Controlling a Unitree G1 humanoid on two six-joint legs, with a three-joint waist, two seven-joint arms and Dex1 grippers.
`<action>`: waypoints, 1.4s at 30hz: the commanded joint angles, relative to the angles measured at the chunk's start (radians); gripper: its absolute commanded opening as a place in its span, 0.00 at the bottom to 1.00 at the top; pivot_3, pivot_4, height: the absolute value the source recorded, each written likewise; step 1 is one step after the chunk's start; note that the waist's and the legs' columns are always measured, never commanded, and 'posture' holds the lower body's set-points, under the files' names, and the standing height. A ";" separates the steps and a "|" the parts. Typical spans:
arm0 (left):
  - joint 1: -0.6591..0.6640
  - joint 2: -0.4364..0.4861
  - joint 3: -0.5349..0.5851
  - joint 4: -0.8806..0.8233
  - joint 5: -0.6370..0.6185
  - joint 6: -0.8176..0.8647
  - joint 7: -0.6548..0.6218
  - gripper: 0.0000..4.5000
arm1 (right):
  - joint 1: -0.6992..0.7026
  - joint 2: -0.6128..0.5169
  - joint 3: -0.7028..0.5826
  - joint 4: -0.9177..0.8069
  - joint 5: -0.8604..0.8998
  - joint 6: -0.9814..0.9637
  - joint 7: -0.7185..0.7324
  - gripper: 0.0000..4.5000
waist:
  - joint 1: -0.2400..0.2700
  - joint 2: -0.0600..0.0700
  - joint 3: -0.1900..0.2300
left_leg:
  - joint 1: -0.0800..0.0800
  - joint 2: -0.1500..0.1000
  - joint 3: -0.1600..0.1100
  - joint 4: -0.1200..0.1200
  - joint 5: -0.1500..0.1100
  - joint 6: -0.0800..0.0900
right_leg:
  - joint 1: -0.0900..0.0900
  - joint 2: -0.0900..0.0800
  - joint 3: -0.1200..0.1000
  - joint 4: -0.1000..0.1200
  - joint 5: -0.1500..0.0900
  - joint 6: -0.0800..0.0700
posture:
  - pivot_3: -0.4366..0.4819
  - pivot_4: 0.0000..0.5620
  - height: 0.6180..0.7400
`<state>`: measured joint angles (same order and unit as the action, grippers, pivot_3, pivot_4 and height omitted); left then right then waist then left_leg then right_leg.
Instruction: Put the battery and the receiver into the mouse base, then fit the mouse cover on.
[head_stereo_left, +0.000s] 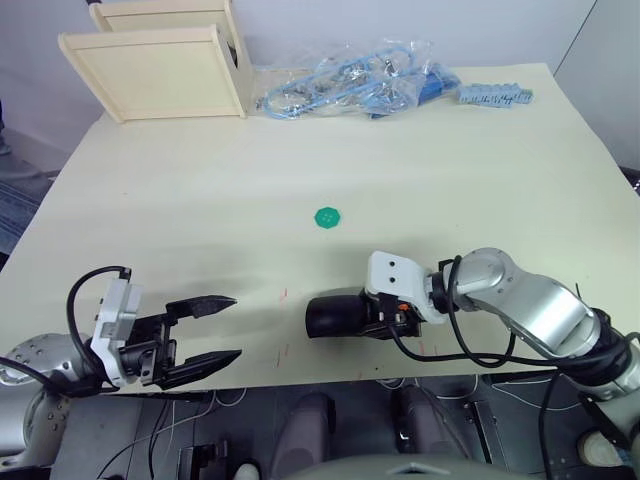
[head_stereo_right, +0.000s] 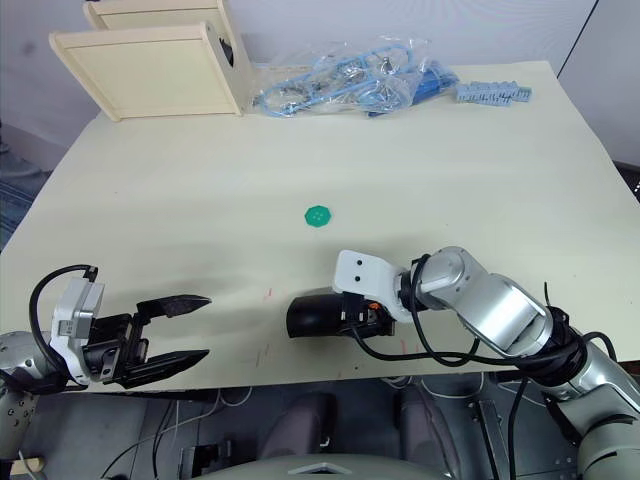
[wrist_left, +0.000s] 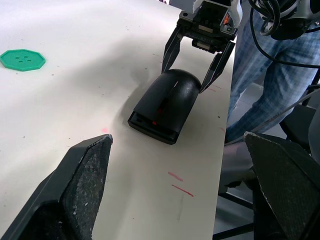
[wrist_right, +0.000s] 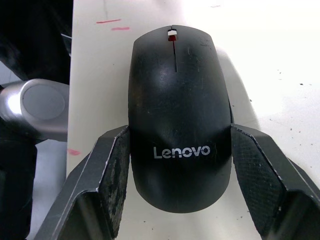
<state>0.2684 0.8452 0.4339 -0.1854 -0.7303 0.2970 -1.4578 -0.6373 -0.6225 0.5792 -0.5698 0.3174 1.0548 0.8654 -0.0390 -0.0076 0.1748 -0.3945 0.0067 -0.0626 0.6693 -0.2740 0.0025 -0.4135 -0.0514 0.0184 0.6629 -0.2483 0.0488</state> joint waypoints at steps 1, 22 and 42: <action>-0.008 0.010 0.022 -0.006 -0.003 -0.011 -0.006 1.00 | -0.021 -0.002 0.007 -0.024 -0.005 -0.006 -0.003 0.64 | 0.000 0.000 0.000 | 0.000 0.000 0.000 0.000 0.000 0.000 | 0.000 0.000 0.000 0.000 0.000 0.000 | 0.48 0.27 1.00; 0.003 0.003 0.024 -0.018 -0.003 -0.011 0.000 1.00 | -0.073 0.016 0.065 0.007 -0.033 0.003 -0.004 0.64 | 0.000 0.000 0.000 | 0.000 0.000 0.000 0.000 0.000 0.000 | 0.000 0.000 0.000 0.000 0.000 0.000 | 0.48 0.27 1.00; 0.012 0.002 0.027 -0.019 -0.005 -0.014 0.003 1.00 | -0.064 0.019 0.070 0.012 -0.031 0.016 -0.002 0.64 | 0.000 0.000 0.000 | 0.000 0.000 0.000 0.000 0.000 0.000 | 0.000 0.000 0.000 0.000 0.000 0.000 | 0.48 0.27 1.00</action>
<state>0.2764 0.8452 0.4338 -0.1851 -0.7295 0.2957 -1.4536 -0.6932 -0.6056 0.6525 -0.5433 0.2817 1.0689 0.8625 -0.0395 -0.0076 0.1748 -0.3944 0.0067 -0.0627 0.6693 -0.2740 0.0026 -0.4135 -0.0514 0.0183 0.6628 -0.2483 0.0488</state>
